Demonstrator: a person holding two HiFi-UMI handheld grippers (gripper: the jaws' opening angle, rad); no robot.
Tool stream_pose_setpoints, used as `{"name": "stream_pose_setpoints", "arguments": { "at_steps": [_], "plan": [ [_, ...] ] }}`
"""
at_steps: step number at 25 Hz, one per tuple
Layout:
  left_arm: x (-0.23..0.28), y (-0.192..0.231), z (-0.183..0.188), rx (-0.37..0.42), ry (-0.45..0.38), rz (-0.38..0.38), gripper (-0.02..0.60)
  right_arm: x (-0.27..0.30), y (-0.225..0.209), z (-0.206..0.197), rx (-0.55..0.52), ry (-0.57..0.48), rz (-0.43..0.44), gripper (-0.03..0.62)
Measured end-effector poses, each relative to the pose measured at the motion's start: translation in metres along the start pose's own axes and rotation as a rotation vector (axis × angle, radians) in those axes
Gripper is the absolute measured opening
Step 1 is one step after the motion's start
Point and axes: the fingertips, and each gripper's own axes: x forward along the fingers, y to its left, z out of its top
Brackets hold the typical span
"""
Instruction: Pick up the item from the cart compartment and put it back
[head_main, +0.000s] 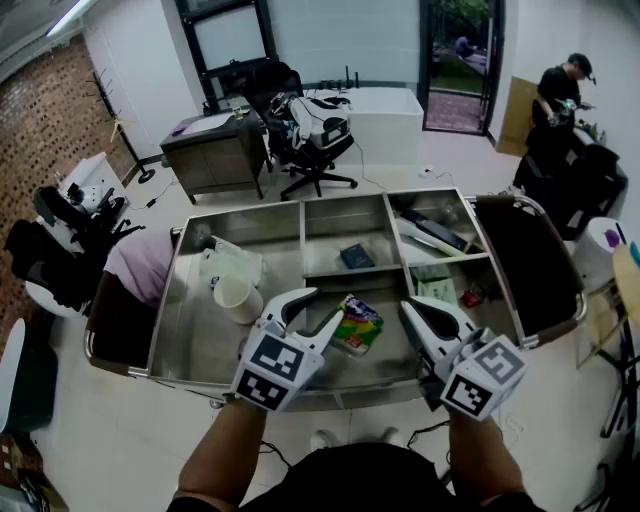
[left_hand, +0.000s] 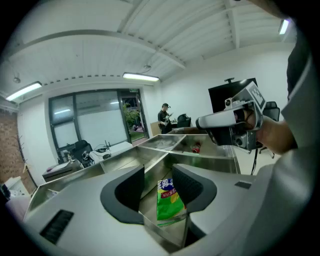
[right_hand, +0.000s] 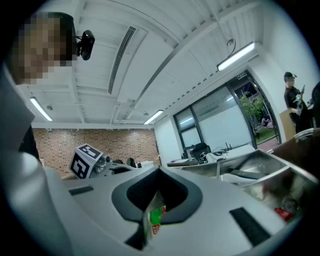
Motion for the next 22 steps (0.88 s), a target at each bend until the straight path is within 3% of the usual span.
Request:
{"name": "stream_pose_setpoints", "arguments": {
  "at_steps": [5, 9, 11, 16, 19, 22],
  "plan": [
    [0.026, -0.019, 0.001, -0.041, 0.083, -0.111, 0.237, -0.004, -0.003, 0.004, 0.001, -0.009, 0.004, 0.015],
    [0.046, -0.034, -0.012, -0.116, 0.199, -0.183, 0.366, -0.007, -0.005, 0.008, 0.001, -0.016, 0.001, 0.015],
    [0.056, -0.043, -0.024, -0.121, 0.274, -0.211, 0.396, -0.009, -0.006, 0.010, 0.001, -0.023, 0.000, 0.015],
    [0.077, -0.046, -0.038, -0.082, 0.386, -0.187, 0.400, -0.011, -0.006, 0.016, -0.001, -0.034, 0.005, 0.015],
    [0.086, -0.044, -0.052, -0.016, 0.472, -0.150, 0.400, -0.013, -0.007, 0.019, -0.003, -0.040, 0.010, 0.015],
    [0.091, -0.049, -0.060, 0.006, 0.534, -0.163, 0.400, -0.016, -0.009, 0.022, -0.005, -0.046, 0.017, 0.015]
  ]
}}
